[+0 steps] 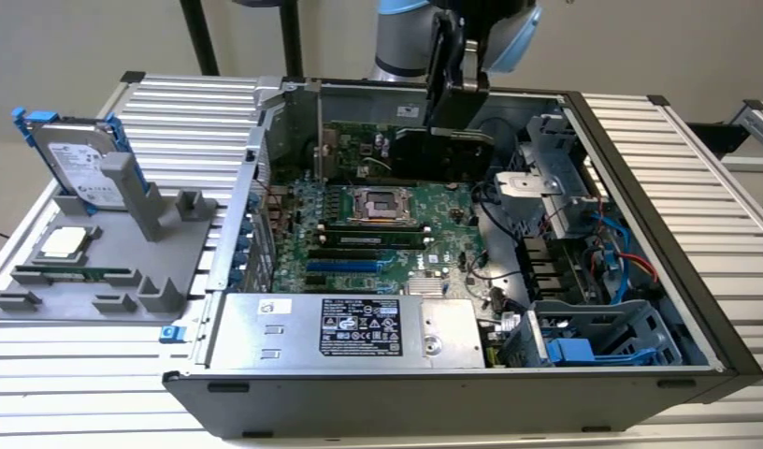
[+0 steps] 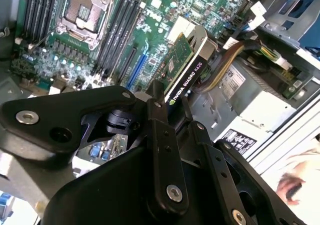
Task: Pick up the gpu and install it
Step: 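Insert the gpu into the slot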
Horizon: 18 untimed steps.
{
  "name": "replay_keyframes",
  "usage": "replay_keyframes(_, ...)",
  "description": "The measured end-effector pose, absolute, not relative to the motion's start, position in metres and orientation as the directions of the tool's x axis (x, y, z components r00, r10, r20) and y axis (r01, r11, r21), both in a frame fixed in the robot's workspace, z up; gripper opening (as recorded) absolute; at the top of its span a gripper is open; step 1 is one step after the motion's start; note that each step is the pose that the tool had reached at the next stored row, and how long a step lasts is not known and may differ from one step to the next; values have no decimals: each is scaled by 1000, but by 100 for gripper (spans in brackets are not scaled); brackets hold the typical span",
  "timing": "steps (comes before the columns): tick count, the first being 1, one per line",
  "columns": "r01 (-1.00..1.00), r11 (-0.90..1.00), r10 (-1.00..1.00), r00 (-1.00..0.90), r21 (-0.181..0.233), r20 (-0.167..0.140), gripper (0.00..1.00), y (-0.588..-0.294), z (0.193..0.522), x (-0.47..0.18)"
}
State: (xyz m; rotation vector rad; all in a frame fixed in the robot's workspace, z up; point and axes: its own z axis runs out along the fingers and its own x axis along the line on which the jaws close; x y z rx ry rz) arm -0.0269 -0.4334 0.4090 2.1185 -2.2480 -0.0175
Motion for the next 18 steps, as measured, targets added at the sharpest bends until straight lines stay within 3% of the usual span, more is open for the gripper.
replay_keyframes(18,-997,60,-998,-59,40,30,0,-424,395,-30)
